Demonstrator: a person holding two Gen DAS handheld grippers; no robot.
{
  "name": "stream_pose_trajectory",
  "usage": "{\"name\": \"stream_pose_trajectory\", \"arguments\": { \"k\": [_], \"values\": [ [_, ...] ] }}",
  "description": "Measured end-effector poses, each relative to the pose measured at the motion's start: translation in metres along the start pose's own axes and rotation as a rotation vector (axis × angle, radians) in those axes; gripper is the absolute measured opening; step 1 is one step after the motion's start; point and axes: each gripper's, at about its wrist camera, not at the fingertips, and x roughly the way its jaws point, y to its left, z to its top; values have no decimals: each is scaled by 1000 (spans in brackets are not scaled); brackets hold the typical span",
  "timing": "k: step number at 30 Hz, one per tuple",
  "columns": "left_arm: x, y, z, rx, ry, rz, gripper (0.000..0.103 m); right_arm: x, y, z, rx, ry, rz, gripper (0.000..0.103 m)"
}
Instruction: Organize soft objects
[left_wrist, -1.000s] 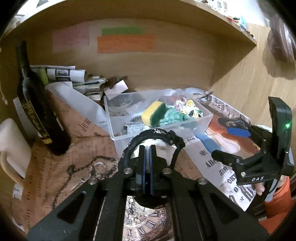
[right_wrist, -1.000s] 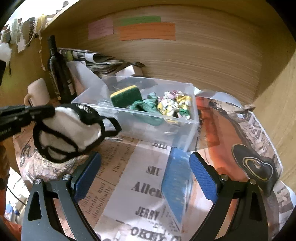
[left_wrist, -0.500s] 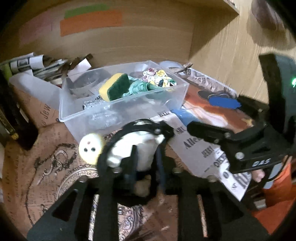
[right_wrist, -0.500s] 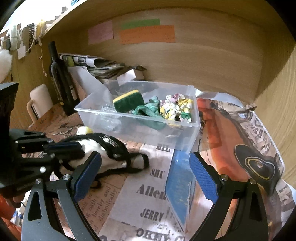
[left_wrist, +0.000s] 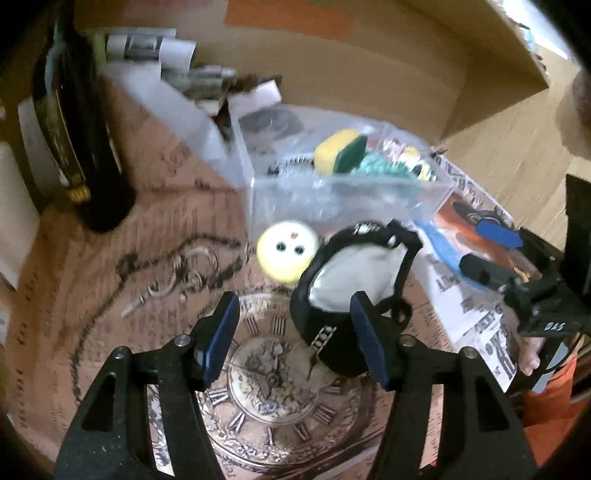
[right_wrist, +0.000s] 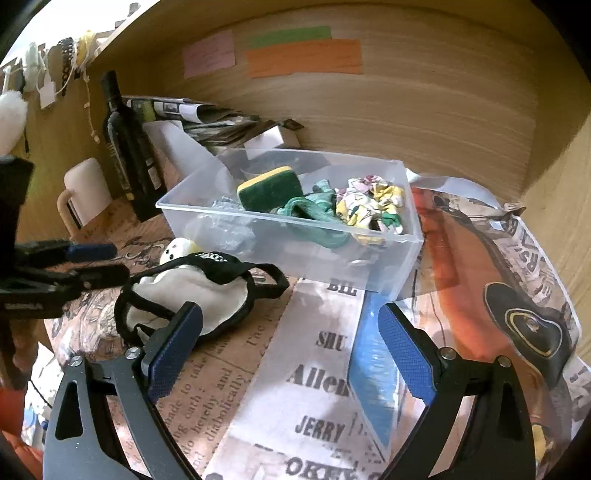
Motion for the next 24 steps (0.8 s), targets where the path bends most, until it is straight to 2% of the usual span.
{"name": "stream_pose_trajectory", "arguments": {
  "k": [2, 3, 4, 5, 9, 12, 15, 19, 24],
  "values": [
    [6, -1, -4, -3, 13, -27, 62, 2, 2, 1, -4, 3, 1, 95],
    [9, -2, -5, -3, 21, -51, 55, 2, 3, 1, -4, 5, 2, 95],
    [12, -5, -6, 1, 30, -71, 42, 3, 4, 2, -4, 7, 5, 95],
    [17, -10, -7, 13, 45, -91, 36, 4, 4, 2, -4, 9, 9, 95],
    [29, -29, -9, 58, 68, -128, 27, 8, 8, 3, -2, 25, 37, 95],
    [34, -43, -10, 92, 75, -147, 27, 10, 11, 4, -15, 33, 36, 95],
    [32, -52, -8, 120, 65, -135, 28, 11, 12, 4, -19, 39, 35, 95],
    [20, -47, -1, 116, 17, -95, 37, 12, 11, 3, -15, 49, 40, 95],
    [12, -30, 6, 80, -35, 4, 52, 20, 19, 0, -44, 78, 68, 95]
  ]
}}
